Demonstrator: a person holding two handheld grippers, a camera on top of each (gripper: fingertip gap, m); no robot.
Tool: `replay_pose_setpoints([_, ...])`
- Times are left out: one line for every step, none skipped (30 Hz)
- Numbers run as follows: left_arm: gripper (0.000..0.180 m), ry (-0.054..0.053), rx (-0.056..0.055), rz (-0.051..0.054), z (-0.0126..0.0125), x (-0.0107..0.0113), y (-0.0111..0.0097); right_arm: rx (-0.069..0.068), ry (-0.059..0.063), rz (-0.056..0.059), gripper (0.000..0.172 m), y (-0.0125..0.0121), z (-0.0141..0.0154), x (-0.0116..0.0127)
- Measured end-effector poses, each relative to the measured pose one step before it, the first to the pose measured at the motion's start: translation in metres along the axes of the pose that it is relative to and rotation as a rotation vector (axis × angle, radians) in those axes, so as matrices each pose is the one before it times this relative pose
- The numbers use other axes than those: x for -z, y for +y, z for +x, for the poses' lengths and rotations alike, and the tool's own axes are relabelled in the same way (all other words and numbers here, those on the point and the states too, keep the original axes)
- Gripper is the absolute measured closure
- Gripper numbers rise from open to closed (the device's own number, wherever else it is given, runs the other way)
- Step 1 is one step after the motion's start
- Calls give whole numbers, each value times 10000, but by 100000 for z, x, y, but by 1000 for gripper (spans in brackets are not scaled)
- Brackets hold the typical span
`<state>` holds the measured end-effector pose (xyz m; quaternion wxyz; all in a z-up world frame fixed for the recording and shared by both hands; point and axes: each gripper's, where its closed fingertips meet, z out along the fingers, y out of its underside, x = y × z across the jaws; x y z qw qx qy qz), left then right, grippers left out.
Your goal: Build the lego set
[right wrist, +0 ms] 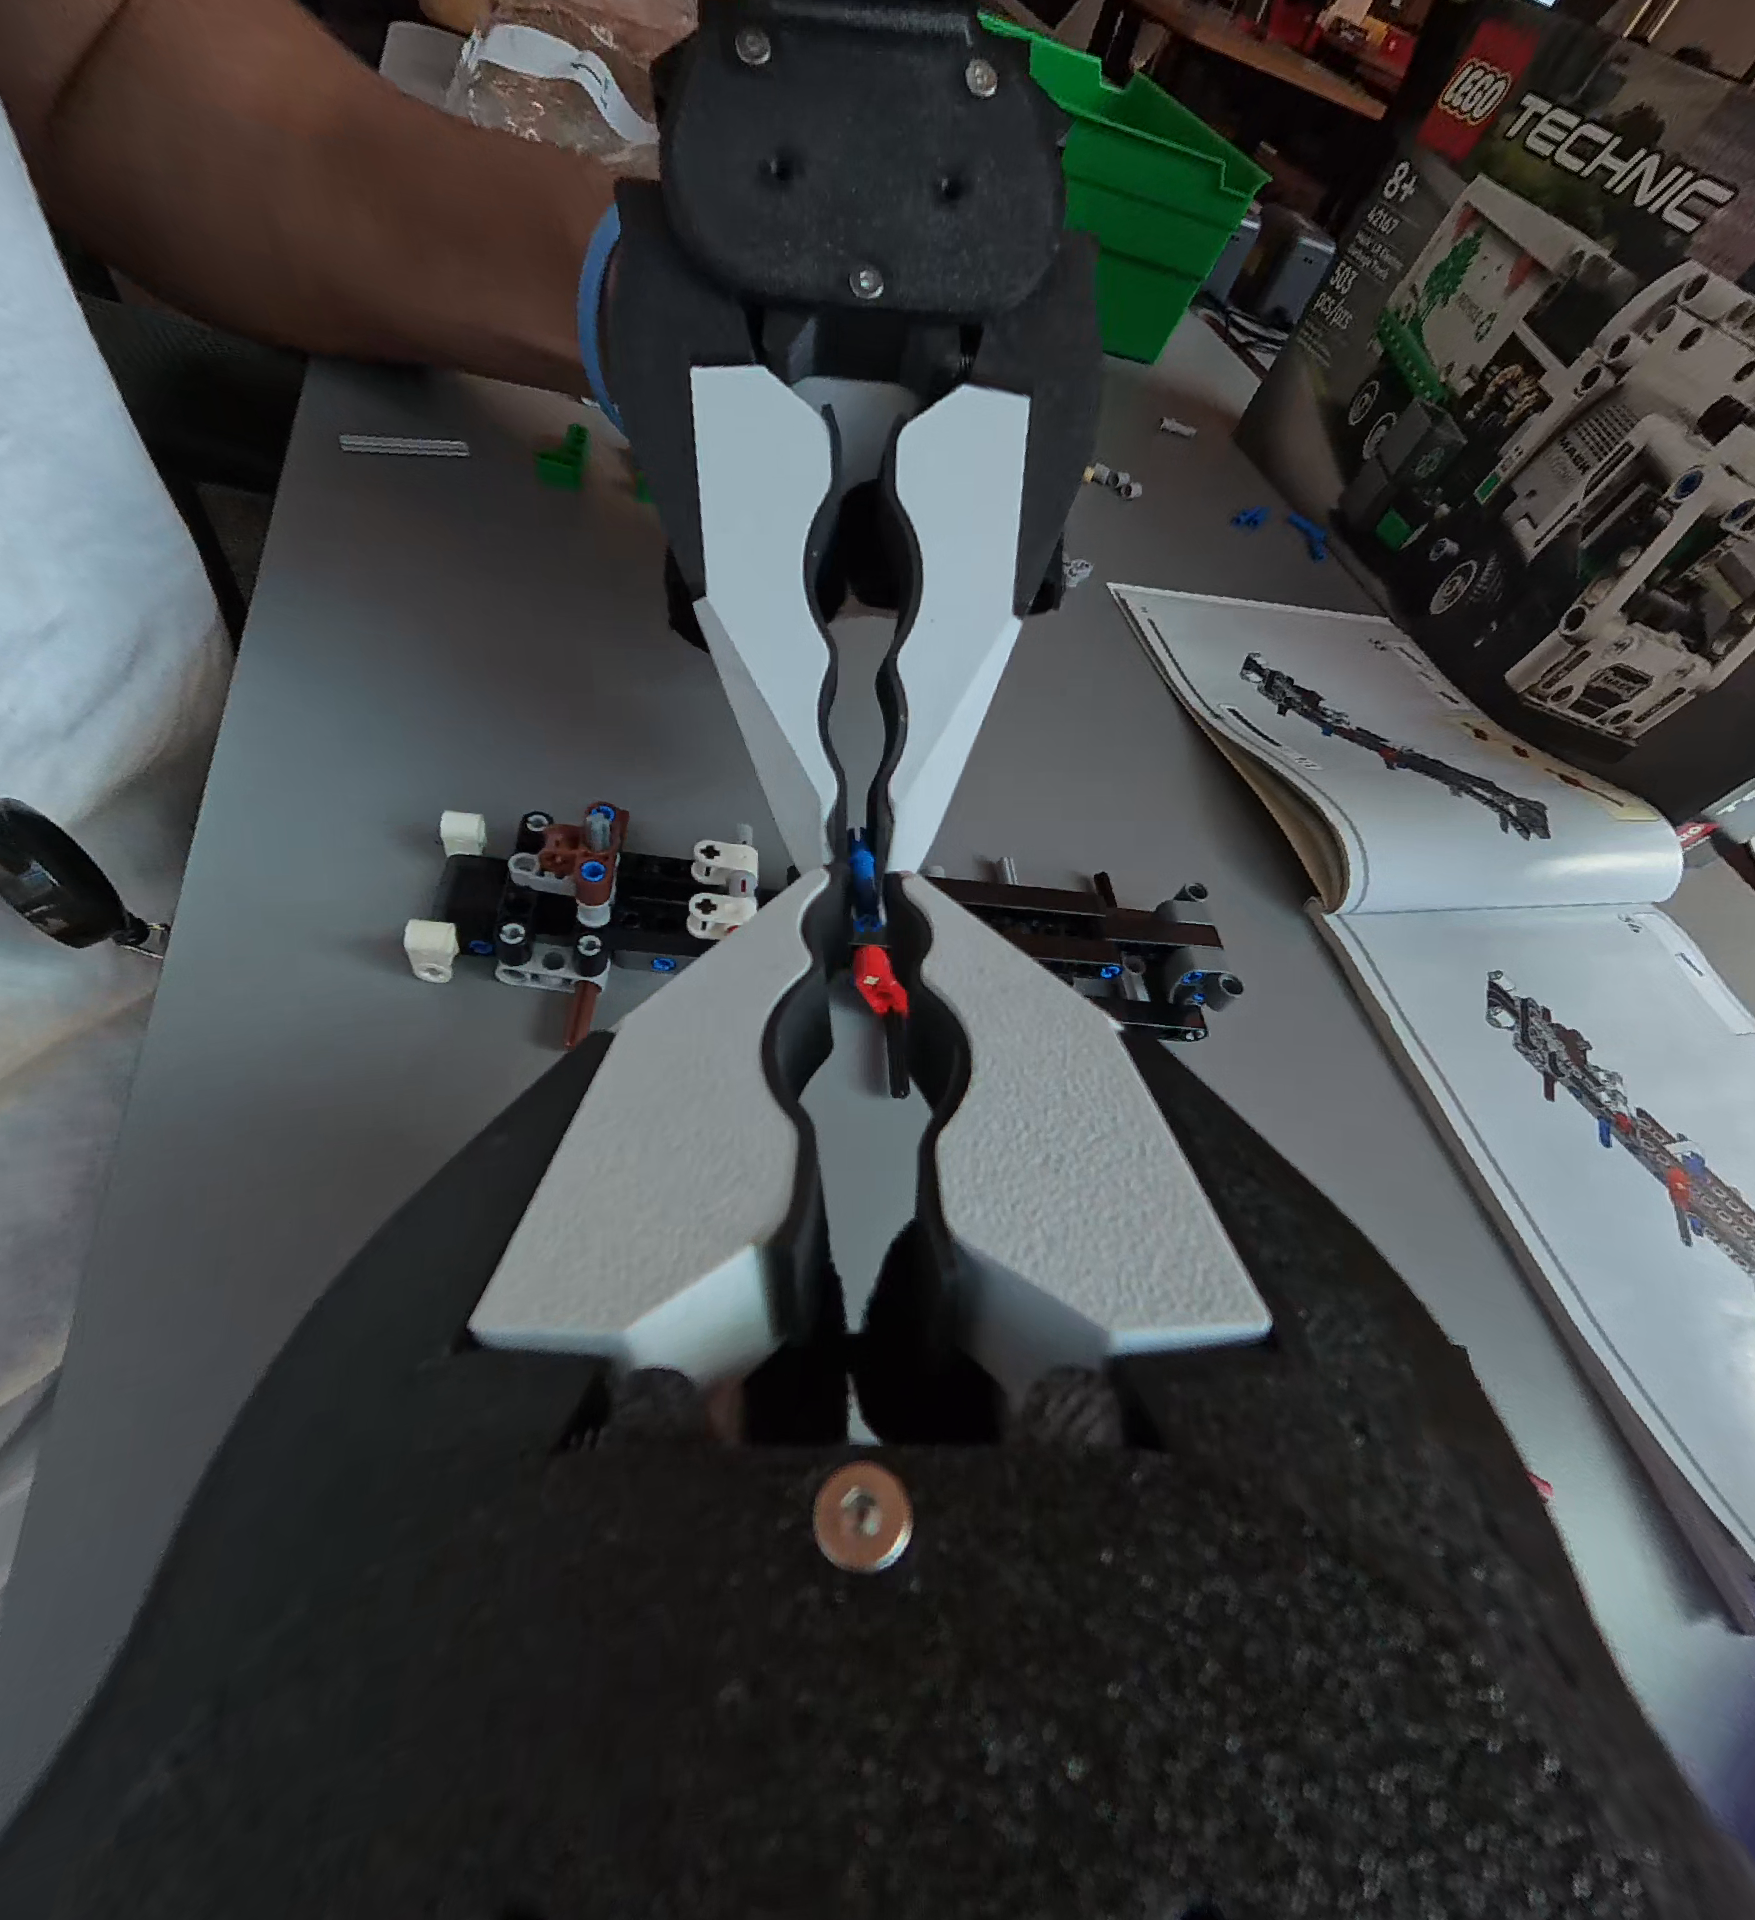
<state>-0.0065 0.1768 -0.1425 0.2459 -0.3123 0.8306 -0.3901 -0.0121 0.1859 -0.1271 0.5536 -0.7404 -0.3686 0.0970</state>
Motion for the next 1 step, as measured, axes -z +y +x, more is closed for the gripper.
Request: replay_pose_setpoints([178,-37,-36,-3,-17,-26,-3,8,-51,37,169,-54,-53,13])
